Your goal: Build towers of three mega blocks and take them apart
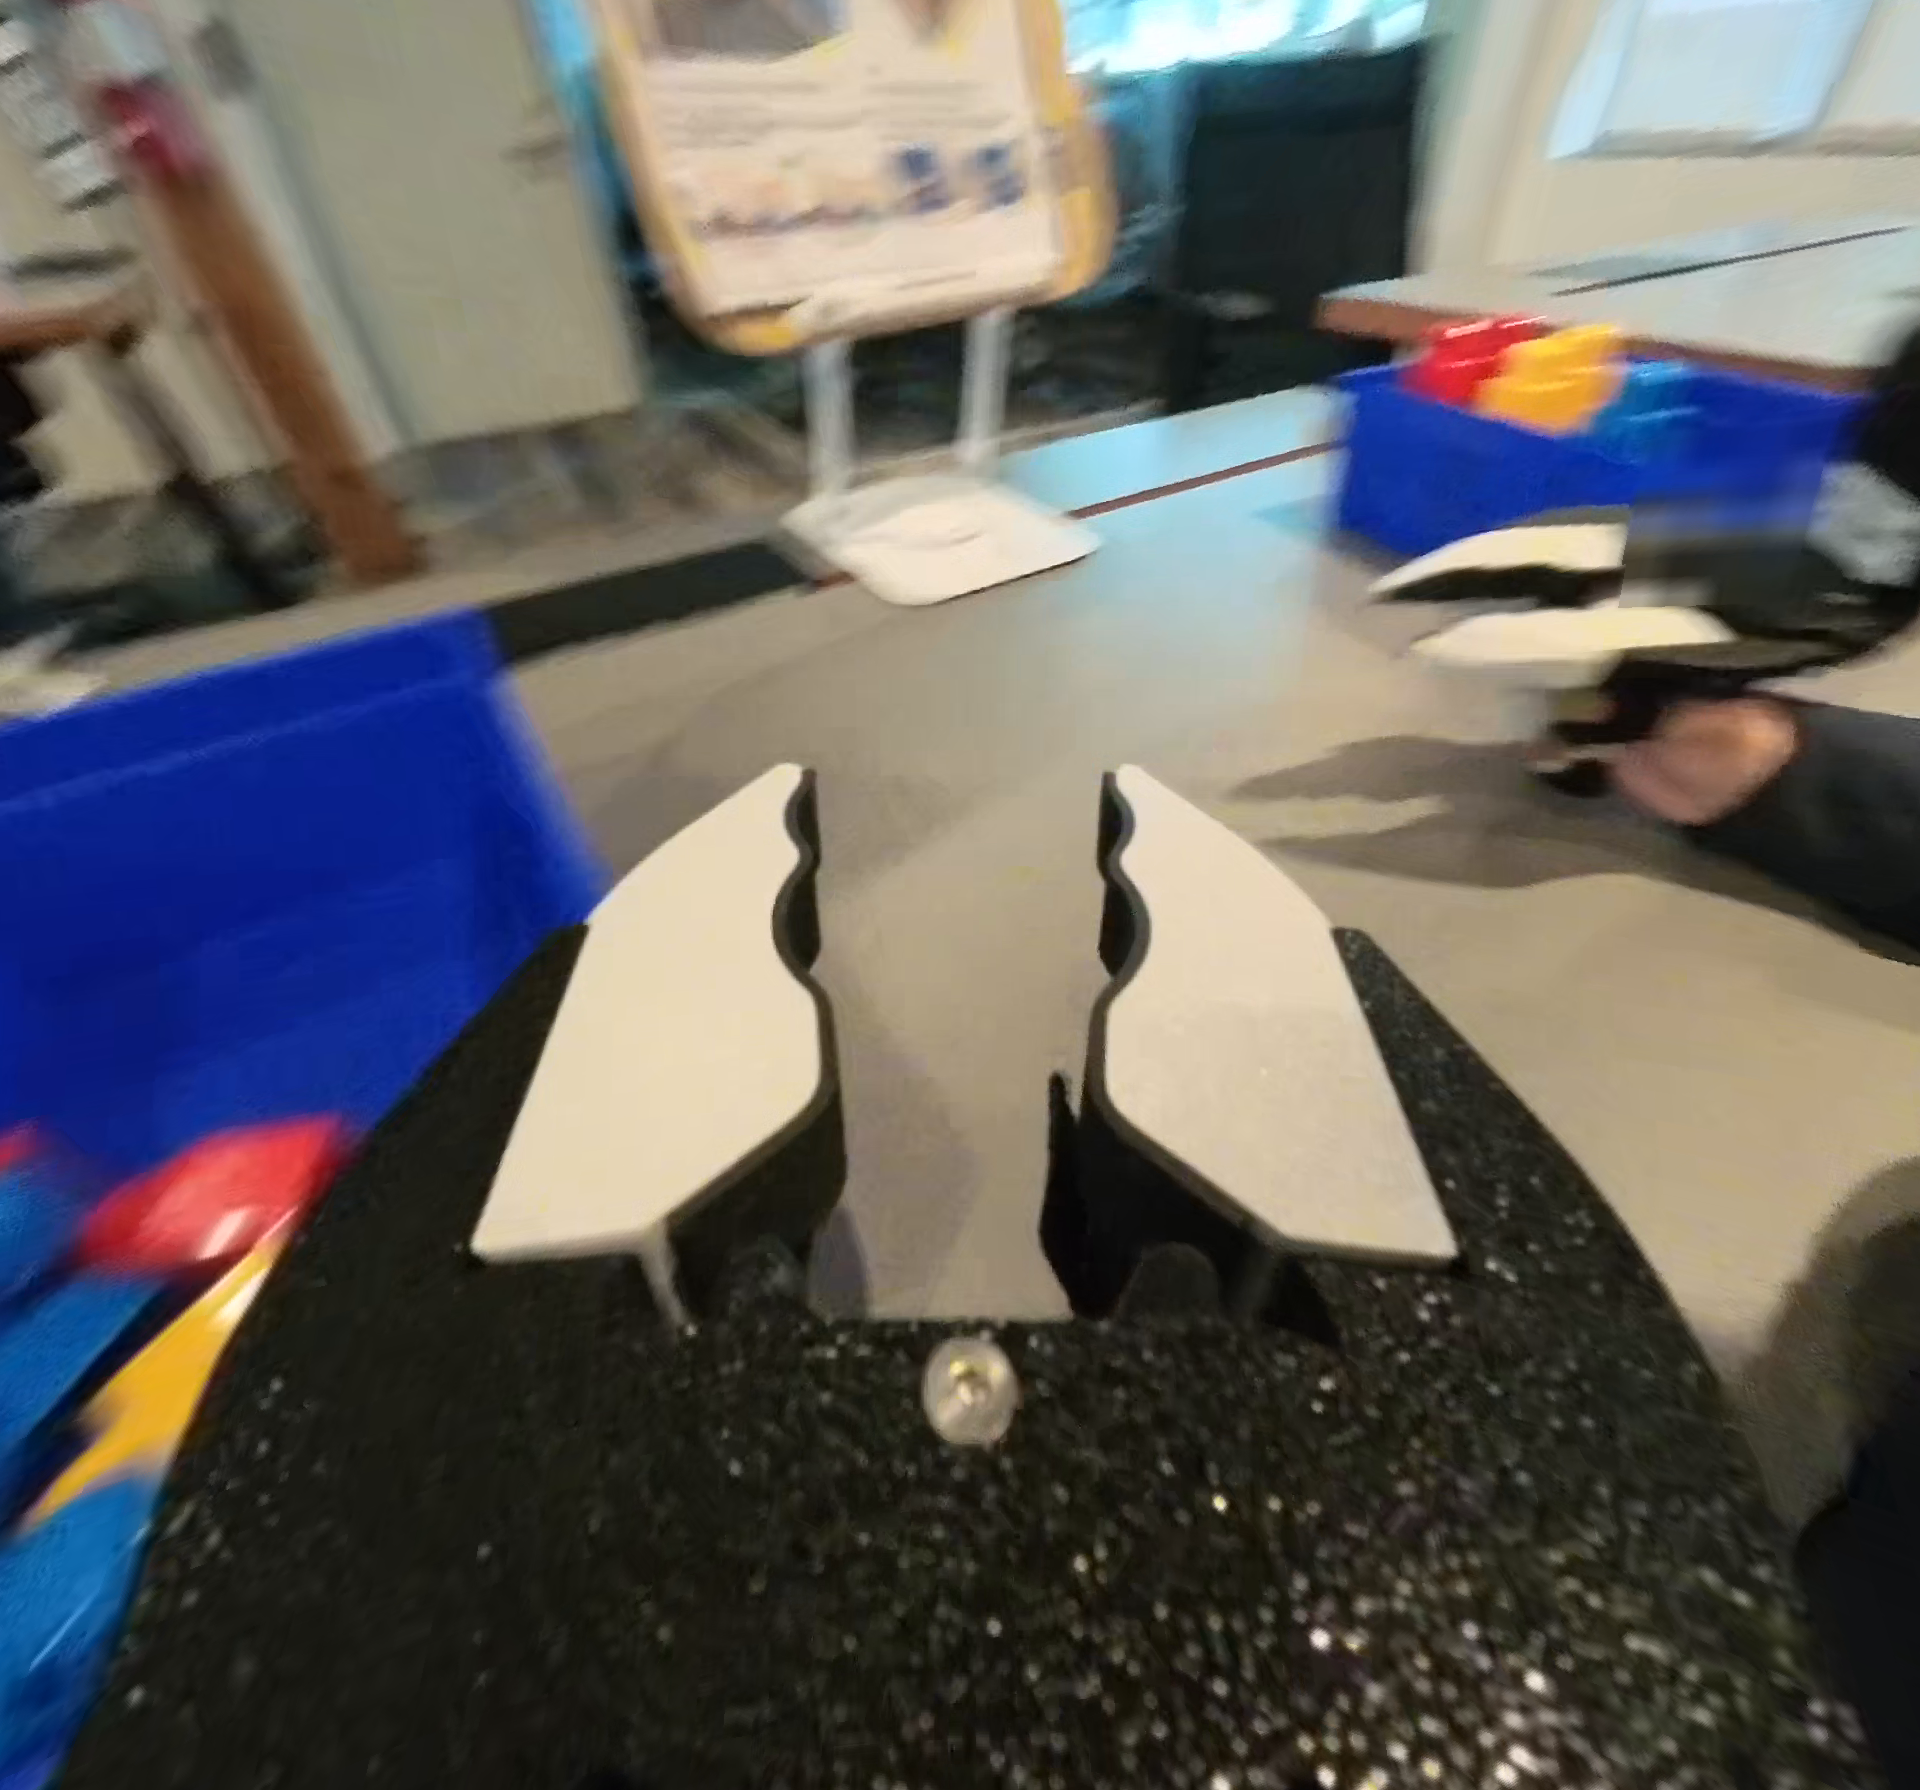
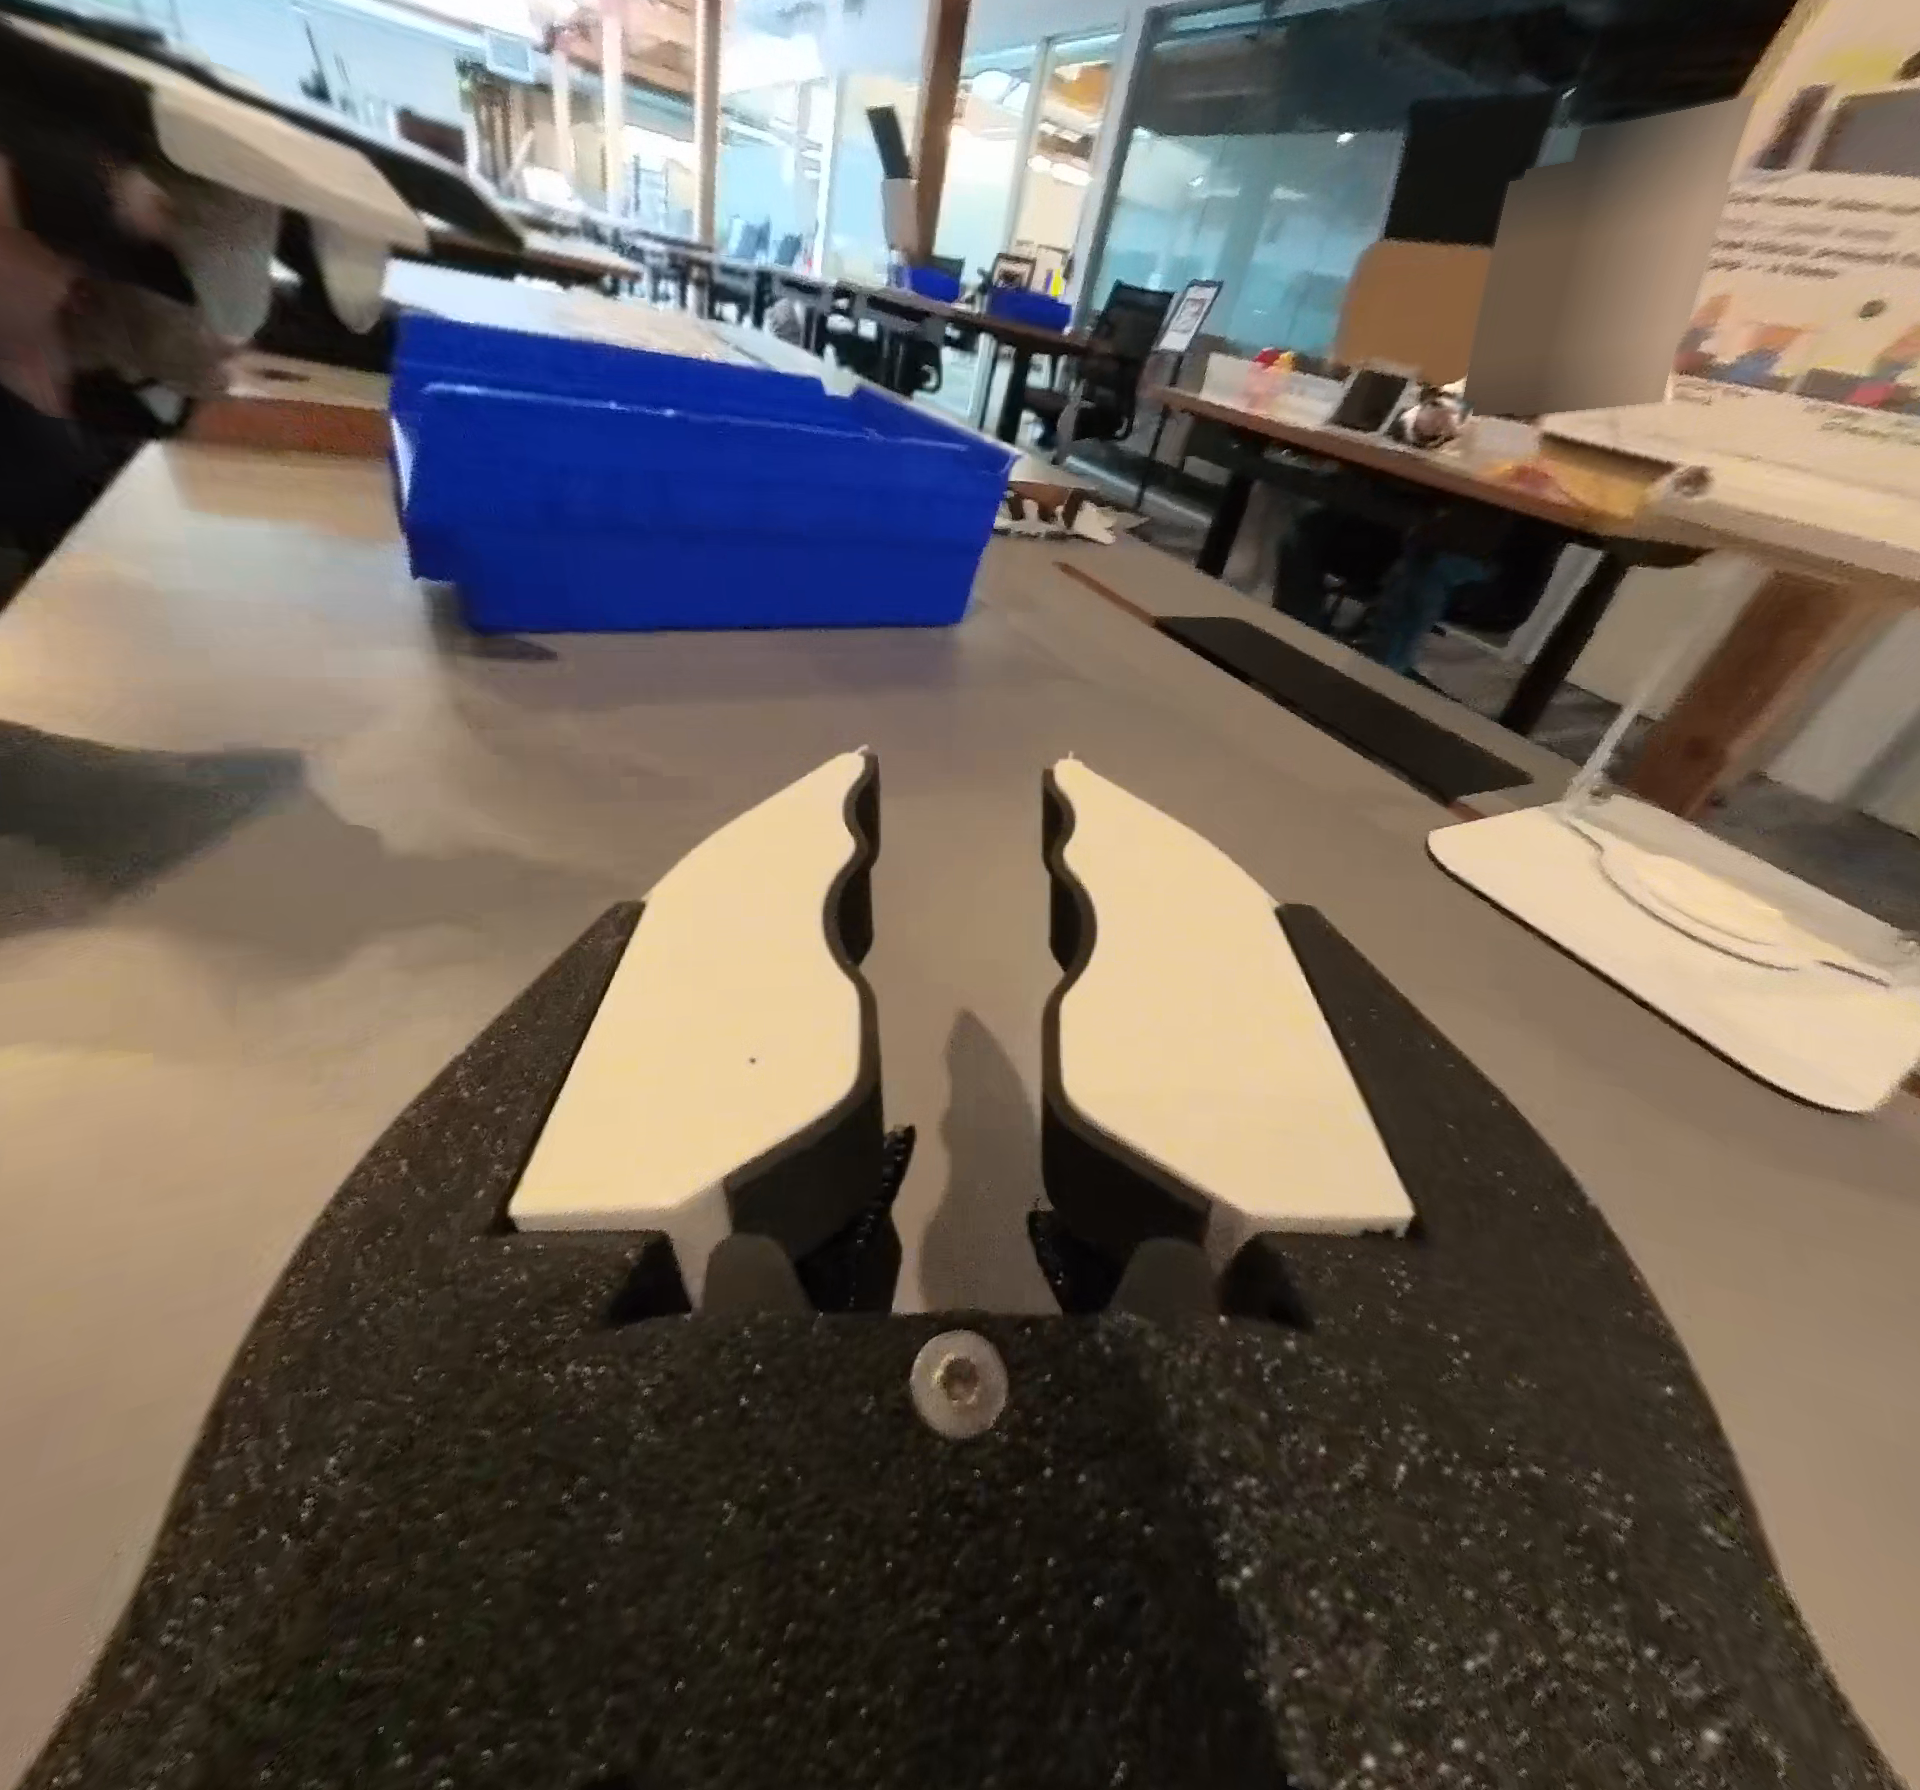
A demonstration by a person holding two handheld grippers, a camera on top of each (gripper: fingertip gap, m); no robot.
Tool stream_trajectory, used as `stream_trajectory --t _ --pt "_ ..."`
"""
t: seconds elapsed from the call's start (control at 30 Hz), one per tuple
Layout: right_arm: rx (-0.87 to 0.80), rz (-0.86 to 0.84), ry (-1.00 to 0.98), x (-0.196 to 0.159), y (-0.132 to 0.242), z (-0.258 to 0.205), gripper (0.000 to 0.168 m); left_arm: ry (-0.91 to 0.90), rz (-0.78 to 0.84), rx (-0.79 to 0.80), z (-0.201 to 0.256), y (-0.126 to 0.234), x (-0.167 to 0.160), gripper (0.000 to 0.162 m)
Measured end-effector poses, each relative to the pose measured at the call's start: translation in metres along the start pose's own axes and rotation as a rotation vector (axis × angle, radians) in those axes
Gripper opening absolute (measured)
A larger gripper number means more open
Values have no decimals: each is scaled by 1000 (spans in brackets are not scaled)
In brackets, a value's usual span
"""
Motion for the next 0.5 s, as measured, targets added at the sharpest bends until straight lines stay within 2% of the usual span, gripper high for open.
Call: stream_trajectory --t 0.13,0.2,0.33,0.5 --pt "11 12 -56 0 -2 -1 29 92 -252 384 -91 62 -38 59" --pt "13 9 -57 -1 -3 -1 29 150 -384 487 -117 82 -60 63" --pt "13 6 -59 -1 -3 -1 27 230 -577 554 -137 92 -93 63" --pt "21 11 -65 0 -2 -1 26 195 -721 589 -148 88 -110 56"
Point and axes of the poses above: each gripper's, where its closed fingertips meet, y back along the fingers, x out of its top, z = x × y across the jaws, the point moved 1 cm from there along y, back along the fingers, and after that the axes turned 3 degrees about -x, right-handed, at the moved point
